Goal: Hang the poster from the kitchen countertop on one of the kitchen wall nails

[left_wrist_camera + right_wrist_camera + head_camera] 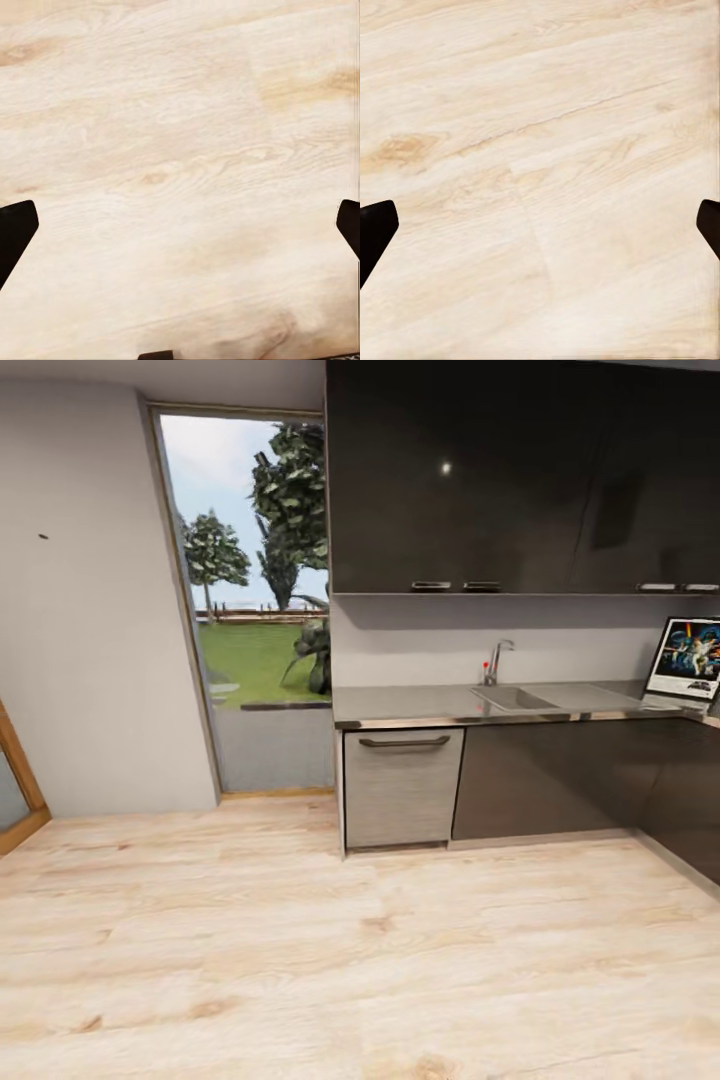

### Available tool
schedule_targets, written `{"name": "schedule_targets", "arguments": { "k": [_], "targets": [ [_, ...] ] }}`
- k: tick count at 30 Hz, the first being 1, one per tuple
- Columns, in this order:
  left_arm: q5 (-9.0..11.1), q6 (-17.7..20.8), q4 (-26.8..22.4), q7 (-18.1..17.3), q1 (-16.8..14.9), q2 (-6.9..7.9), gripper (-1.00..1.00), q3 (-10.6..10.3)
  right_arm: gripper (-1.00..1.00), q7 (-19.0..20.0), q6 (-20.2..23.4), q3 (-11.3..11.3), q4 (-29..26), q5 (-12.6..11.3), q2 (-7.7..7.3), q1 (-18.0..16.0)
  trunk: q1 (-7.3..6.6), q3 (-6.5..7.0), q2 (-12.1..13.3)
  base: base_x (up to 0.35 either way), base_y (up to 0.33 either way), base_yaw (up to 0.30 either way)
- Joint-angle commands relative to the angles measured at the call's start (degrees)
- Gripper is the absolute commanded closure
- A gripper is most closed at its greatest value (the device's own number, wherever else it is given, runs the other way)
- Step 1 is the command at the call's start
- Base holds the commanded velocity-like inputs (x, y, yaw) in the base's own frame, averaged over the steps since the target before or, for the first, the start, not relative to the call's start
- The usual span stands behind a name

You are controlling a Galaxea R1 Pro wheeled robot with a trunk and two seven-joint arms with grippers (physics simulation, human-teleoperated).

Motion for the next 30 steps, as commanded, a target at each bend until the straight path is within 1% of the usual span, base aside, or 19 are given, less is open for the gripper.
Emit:
{"name": "schedule_targets", "arguments": {
  "k": [1,15,30],
  "targets": [
    [0.0,-0.1,-0.1,-0.1,0.0,0.03,-1.0,-0.1,-1.0,0.0,-0.2,-0.1,0.1,0.0,0.02,-0.1,0.0,-0.02,0.0,0.0,0.0,-0.3],
    [0.0,0.0,-0.1,-0.1,0.0,0.03,-1.0,-0.1,-1.0,0.0,-0.2,-0.1,0.1,0.0,0.02,0.0,0.0,0.34,0.0,0.014,-0.011,-0.3],
    [0.0,0.0,-0.2,-0.1,0.0,0.03,-1.0,-0.2,-1.0,0.0,-0.2,-0.1,0.1,0.1,0.02,-0.1,0.0,0.75,0.0,0.206,-0.186,-0.3]
  ]
}}
